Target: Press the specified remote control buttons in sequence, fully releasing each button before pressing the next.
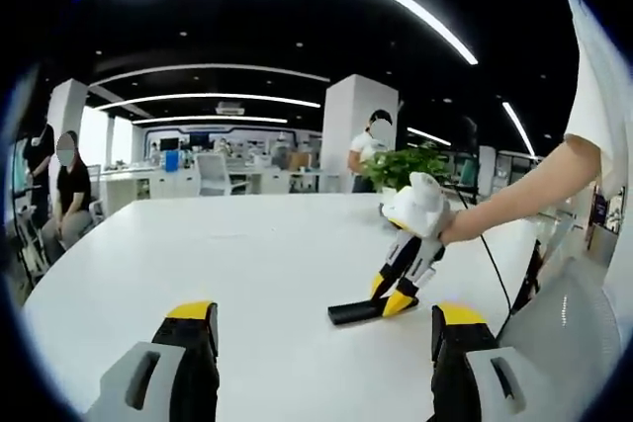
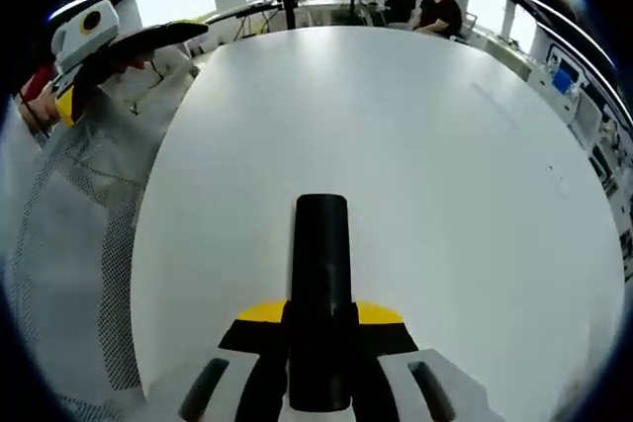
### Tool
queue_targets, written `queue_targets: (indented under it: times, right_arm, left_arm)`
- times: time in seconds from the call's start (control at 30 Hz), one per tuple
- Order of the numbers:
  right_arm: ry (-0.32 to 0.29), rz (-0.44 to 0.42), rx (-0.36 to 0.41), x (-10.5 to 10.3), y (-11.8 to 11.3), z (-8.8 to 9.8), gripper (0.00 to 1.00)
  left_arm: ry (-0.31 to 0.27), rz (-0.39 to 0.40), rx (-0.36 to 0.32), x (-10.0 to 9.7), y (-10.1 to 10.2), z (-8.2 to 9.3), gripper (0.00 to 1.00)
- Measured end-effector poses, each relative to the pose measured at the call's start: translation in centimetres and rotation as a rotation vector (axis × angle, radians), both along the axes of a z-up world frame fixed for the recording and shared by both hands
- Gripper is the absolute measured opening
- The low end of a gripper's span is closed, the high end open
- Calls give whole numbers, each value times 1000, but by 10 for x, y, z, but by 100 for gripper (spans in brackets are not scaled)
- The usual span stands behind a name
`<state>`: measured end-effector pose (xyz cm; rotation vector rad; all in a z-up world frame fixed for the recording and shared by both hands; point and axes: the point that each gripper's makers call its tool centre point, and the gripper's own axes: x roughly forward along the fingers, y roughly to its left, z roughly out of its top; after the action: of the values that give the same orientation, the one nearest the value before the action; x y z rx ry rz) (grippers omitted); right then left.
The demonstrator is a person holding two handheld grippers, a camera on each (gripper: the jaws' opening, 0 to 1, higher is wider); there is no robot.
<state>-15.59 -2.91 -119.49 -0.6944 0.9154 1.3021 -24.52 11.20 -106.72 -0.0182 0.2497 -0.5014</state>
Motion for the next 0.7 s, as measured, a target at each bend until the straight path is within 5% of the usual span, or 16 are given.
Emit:
queue_targets:
  times: [0.7]
  right_arm:
    - [-20,34,-78,40,-3,-1,20]
  left_arm:
    - [40,-4,-4,0,0,-7,93]
